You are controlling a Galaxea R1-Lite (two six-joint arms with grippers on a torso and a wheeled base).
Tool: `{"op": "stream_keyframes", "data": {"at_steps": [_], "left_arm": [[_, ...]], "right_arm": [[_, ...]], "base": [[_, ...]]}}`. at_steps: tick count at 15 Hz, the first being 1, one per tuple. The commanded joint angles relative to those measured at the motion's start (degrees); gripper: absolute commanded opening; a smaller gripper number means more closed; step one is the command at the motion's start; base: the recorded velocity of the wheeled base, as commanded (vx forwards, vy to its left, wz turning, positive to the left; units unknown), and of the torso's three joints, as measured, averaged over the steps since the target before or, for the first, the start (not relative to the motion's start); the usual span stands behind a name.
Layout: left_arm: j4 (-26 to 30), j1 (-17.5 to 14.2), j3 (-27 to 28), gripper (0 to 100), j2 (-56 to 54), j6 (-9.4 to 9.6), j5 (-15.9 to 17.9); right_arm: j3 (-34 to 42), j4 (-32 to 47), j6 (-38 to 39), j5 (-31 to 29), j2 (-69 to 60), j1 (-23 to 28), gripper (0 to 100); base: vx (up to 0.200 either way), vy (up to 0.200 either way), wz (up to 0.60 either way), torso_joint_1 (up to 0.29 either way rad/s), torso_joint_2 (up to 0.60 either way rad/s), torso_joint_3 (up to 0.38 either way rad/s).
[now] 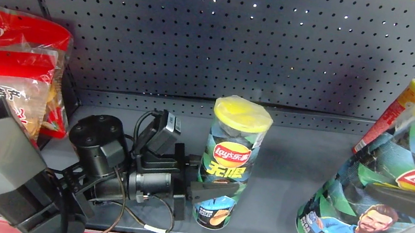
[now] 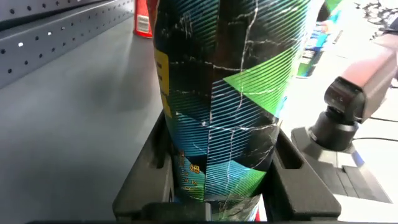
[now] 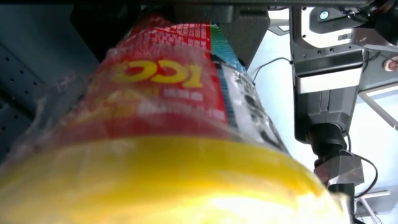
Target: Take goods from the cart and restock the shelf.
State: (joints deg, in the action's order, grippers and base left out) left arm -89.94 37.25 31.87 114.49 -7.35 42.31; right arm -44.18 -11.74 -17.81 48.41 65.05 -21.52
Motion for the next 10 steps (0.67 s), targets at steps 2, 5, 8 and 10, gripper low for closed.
{"op": "stream_keyframes", "data": {"at_steps": [2, 5, 8, 10], "left_arm": [[-0.06, -0.16, 1.36, 0, 1.17, -0.03, -0.13], [-0.06, -0.16, 4.43, 0, 3.37, -0.21, -1.36], [-0.06, -0.16, 4.70, 0, 4.16, -0.56, -1.36], [-0.06, -0.16, 3.64, 0, 4.69, -0.38, -1.36]], "right_arm": [[0.06, -0.04, -0.03, 0.02, 0.08, -0.02, 0], [0.15, -0.04, -0.03, 0.02, 0.08, -0.02, 0], [0.67, -0.04, -0.03, 0.02, 0.08, -0.02, 0], [0.50, -0.04, -0.03, 0.11, 0.17, -0.02, 0]], "base": [[0.000, 0.000, 0.00, 0.000, 0.00, 0.000], [0.000, 0.000, 0.00, 0.000, 0.00, 0.000], [0.000, 0.000, 0.00, 0.000, 0.00, 0.000], [0.000, 0.000, 0.00, 0.000, 0.00, 0.000]]}}
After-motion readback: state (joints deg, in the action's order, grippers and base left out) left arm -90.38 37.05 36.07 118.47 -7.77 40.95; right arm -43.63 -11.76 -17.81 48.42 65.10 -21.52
